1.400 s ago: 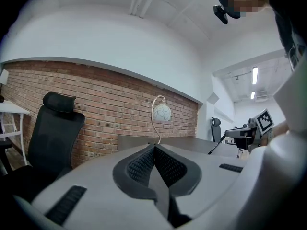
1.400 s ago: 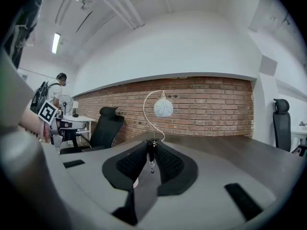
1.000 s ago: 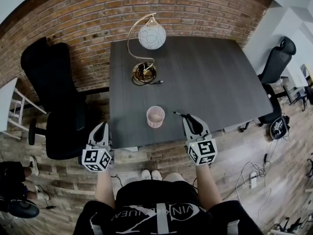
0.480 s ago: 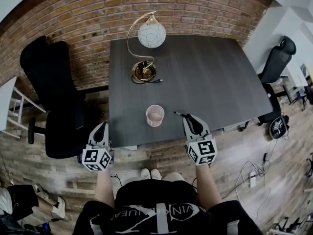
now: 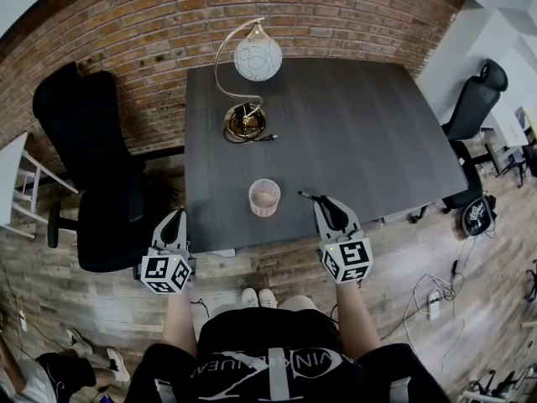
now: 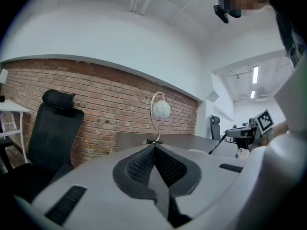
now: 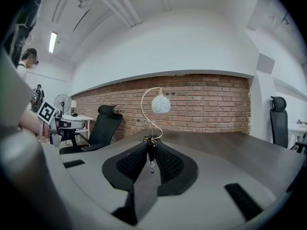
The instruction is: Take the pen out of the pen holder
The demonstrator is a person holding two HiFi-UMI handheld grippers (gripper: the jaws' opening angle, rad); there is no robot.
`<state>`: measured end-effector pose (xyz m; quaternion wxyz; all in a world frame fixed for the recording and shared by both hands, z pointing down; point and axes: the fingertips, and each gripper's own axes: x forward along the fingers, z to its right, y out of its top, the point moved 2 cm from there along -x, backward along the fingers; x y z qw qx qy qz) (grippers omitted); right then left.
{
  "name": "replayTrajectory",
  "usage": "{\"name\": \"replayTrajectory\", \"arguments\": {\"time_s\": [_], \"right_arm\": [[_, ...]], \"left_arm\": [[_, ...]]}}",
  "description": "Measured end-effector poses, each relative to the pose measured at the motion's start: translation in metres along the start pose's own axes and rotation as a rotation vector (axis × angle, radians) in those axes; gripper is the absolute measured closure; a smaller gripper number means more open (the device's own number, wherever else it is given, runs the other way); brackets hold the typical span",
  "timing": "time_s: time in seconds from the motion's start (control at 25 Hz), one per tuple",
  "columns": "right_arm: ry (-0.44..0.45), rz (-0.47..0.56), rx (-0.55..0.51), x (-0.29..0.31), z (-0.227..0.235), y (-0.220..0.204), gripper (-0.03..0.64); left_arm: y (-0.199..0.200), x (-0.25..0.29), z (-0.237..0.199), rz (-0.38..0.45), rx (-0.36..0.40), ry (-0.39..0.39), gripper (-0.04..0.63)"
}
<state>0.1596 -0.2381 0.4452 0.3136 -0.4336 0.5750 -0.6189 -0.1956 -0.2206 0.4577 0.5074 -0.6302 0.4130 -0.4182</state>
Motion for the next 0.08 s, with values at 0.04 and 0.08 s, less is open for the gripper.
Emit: {"name": "replayTrajectory", "arguments": {"time_s": [0.04, 0.08], "right_arm": [[0.000, 0.000, 0.000, 0.0002, 0.0005, 0.0002, 0.549], [0.000, 0.000, 0.001, 0.0004, 0.0009, 0.0003, 0.549]], "left_arm": [[0.0002, 0.0008, 0.0004, 0.000, 0.000, -0.001, 0.581], [0.0003, 0.0016, 0.0008, 0.000, -0.001, -0.002, 0.581]]}}
